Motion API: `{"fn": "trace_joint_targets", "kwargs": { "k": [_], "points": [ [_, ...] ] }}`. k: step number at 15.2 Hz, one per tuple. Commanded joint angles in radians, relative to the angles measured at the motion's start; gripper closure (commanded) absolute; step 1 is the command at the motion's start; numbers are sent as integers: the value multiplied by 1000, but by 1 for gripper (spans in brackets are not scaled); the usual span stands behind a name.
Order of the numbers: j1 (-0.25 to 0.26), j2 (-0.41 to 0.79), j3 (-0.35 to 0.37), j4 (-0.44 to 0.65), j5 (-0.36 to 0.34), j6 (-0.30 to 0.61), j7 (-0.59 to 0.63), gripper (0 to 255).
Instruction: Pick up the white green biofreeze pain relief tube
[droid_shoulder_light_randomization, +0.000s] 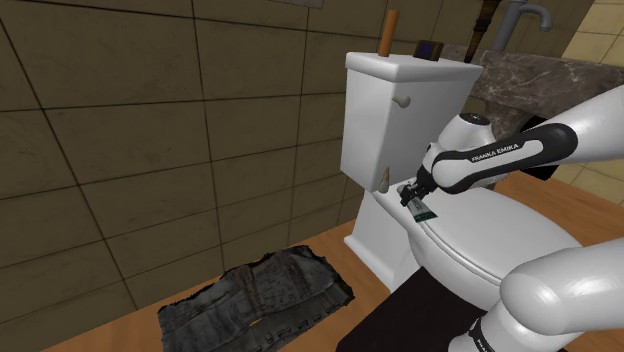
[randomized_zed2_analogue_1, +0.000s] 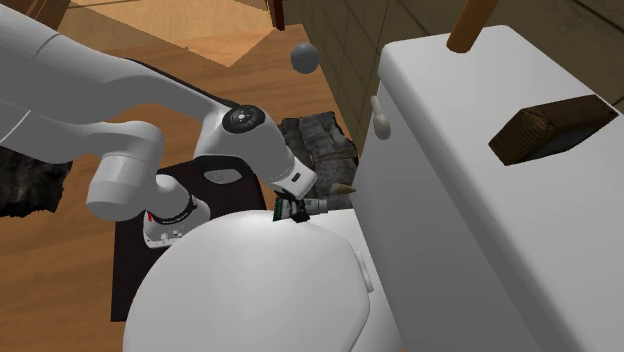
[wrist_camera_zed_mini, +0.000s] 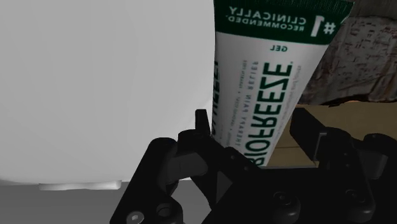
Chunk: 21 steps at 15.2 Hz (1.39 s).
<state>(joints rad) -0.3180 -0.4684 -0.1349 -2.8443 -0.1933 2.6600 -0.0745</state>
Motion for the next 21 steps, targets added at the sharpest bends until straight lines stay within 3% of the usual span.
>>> {"fn": "trace_joint_targets", "kwargs": {
  "k": [1,9,21],
  "points": [
    [0,2,0,-2,-1,4,1,255],
    [-1,2,-1,0,0,3,-1,255],
    [14,-127,5,87,24,-214,-19,255]
  ]
}}
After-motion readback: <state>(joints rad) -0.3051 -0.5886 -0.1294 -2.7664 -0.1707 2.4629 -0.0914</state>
